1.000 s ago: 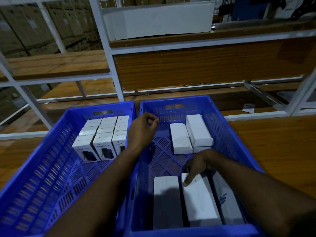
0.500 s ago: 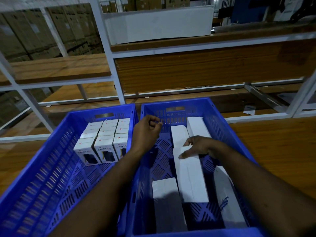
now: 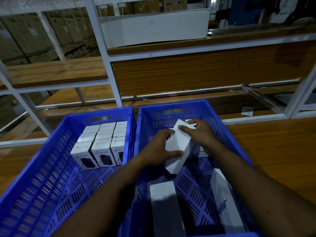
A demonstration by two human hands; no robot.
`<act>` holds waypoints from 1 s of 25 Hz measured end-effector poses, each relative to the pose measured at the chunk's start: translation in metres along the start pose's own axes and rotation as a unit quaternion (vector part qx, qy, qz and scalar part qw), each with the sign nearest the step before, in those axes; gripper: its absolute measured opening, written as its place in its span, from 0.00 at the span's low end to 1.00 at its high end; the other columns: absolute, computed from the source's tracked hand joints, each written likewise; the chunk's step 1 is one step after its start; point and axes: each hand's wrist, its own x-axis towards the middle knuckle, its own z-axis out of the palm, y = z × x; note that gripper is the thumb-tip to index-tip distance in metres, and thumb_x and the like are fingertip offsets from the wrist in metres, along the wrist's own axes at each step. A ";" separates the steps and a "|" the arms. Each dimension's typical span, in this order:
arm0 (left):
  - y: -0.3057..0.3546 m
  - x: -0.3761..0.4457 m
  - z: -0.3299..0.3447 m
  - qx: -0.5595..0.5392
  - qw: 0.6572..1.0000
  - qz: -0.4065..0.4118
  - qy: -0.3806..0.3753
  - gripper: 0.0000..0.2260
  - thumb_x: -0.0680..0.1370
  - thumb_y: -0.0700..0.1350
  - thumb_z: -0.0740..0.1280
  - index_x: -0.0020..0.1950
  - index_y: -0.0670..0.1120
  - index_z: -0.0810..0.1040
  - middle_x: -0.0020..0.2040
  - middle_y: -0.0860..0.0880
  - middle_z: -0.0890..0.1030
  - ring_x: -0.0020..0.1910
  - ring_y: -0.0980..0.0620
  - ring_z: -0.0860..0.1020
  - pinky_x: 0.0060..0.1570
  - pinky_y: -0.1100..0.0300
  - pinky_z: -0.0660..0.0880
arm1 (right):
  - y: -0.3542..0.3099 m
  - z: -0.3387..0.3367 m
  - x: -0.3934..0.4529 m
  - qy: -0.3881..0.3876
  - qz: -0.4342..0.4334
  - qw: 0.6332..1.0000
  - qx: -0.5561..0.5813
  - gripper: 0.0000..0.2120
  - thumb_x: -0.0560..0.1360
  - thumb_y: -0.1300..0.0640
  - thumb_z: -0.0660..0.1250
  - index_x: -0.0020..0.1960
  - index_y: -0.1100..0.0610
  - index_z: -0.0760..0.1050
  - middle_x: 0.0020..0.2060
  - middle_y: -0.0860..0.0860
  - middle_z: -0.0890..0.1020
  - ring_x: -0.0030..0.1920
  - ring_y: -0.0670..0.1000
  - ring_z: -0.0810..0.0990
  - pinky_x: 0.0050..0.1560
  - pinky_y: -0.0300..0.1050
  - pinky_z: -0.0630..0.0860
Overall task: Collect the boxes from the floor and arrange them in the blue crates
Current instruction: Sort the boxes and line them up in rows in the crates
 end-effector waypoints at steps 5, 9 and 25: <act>-0.001 0.001 -0.002 -0.057 0.998 -0.024 -0.011 0.46 0.68 0.60 0.79 0.77 0.48 0.57 0.73 0.51 0.65 0.70 0.52 0.67 0.67 0.55 0.71 | -0.017 0.003 -0.013 -0.102 0.007 0.990 0.099 0.22 0.72 0.35 0.68 0.55 0.51 0.79 0.53 0.52 0.83 0.53 0.52 0.81 0.54 0.53 0.80; 0.009 -0.001 -0.009 -0.148 0.989 -0.016 0.000 0.32 0.74 0.49 0.77 0.72 0.53 0.63 0.67 0.54 0.72 0.64 0.56 0.73 0.58 0.63 0.73 | -0.026 0.002 -0.018 -0.146 0.036 0.961 0.233 0.20 0.79 0.41 0.61 0.59 0.56 0.78 0.52 0.53 0.84 0.53 0.52 0.82 0.46 0.46 0.81; 0.019 -0.006 -0.026 -0.392 0.910 -0.121 0.056 0.17 0.81 0.55 0.64 0.68 0.52 0.71 0.56 0.45 0.84 0.54 0.44 0.84 0.55 0.46 0.81 | -0.019 0.004 -0.014 -0.181 -0.008 0.948 0.260 0.23 0.74 0.59 0.73 0.65 0.52 0.70 0.53 0.59 0.83 0.54 0.57 0.84 0.56 0.57 0.80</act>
